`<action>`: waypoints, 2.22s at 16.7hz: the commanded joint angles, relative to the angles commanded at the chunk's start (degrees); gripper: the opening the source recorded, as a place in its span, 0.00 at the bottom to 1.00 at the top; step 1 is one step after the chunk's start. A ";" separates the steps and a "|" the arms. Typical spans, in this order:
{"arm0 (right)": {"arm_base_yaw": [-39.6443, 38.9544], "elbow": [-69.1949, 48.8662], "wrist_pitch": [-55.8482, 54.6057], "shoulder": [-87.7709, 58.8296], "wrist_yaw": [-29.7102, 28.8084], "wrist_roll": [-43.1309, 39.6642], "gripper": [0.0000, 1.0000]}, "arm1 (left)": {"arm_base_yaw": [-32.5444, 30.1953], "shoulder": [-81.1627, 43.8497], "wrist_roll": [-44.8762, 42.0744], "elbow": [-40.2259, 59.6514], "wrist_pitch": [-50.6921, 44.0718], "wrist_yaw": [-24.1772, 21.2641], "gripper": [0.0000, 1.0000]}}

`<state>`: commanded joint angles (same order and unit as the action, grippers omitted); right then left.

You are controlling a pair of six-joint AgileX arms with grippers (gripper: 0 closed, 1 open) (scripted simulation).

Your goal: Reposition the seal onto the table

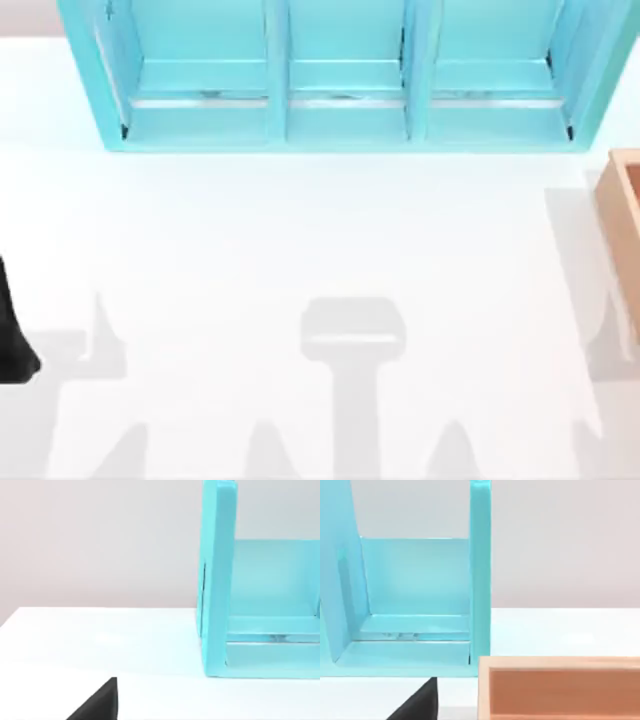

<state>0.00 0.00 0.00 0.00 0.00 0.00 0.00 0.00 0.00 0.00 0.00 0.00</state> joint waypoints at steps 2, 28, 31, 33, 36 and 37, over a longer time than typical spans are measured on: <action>0.01 -0.05 0.05 -0.04 0.00 -0.01 1.00 | 0.00 0.00 0.00 0.00 0.00 0.00 1.00; 20.33 -72.58 71.03 -91.49 0.01 -19.96 1.00 | 0.00 0.00 0.00 0.00 0.00 0.00 1.00; 20.33 -72.58 71.03 -91.49 0.01 -19.96 1.00 | 0.00 0.00 0.00 0.00 0.00 0.00 1.00; 20.06 -72.26 70.72 -91.36 0.00 -19.88 1.00 | 0.00 0.00 0.00 0.00 0.00 0.00 1.00; 20.13 -69.03 66.79 -92.56 0.01 -19.74 1.00 | 0.00 0.00 0.00 0.00 0.00 0.00 1.00; 20.14 -67.33 64.30 -93.23 0.01 -19.71 1.00 | 0.00 0.00 0.00 0.00 0.00 0.00 1.00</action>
<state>20.14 -67.33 64.30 -93.23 0.01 -19.71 0.00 0.00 0.00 0.00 0.00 0.00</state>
